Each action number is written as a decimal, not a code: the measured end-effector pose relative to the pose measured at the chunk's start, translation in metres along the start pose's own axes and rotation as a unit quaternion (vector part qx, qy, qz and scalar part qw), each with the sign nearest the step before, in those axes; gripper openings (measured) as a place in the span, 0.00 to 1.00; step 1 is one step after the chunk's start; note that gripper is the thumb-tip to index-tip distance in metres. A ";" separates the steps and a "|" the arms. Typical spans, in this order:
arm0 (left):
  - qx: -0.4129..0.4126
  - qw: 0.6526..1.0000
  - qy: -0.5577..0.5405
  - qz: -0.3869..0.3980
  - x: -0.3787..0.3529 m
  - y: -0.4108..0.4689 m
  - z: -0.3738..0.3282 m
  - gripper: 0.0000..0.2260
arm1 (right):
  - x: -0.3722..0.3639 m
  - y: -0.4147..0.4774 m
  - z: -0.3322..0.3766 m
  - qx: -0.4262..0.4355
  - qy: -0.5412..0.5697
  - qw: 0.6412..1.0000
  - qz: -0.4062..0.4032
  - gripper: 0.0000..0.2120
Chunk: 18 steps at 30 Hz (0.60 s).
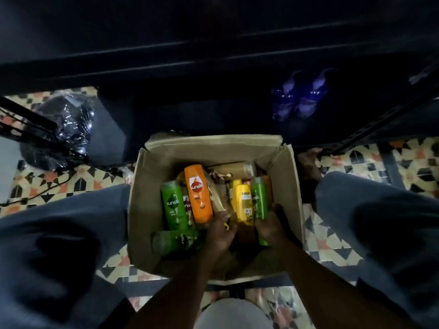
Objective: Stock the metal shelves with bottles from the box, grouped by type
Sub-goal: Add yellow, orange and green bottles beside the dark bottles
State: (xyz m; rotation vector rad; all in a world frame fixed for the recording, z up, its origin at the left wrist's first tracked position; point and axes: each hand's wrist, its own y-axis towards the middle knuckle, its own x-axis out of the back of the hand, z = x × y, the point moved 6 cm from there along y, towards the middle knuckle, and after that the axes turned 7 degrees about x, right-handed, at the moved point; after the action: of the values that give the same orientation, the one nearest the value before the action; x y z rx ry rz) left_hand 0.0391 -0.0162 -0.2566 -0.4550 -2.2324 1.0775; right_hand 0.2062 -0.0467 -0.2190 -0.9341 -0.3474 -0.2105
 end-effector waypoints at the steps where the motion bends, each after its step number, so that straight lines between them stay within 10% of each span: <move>1: 0.015 1.000 -0.022 0.007 -0.009 0.006 0.006 0.19 | -0.003 0.006 -0.006 -0.021 0.012 1.000 0.005 0.25; 15: 0.074 0.992 -0.085 0.050 -0.055 0.044 0.011 0.20 | -0.028 0.029 -0.023 -0.047 0.012 0.999 0.018 0.19; 18: 0.130 0.983 -0.121 0.056 -0.074 0.062 0.038 0.38 | -0.030 0.029 -0.025 -0.058 0.038 0.997 0.042 0.11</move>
State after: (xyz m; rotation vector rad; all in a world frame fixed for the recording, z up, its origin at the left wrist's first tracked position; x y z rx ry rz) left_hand 0.0728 -0.0402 -0.3520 -0.3554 -2.2485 1.5313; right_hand 0.1924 -0.0495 -0.2655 -1.0499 -0.2273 -0.1891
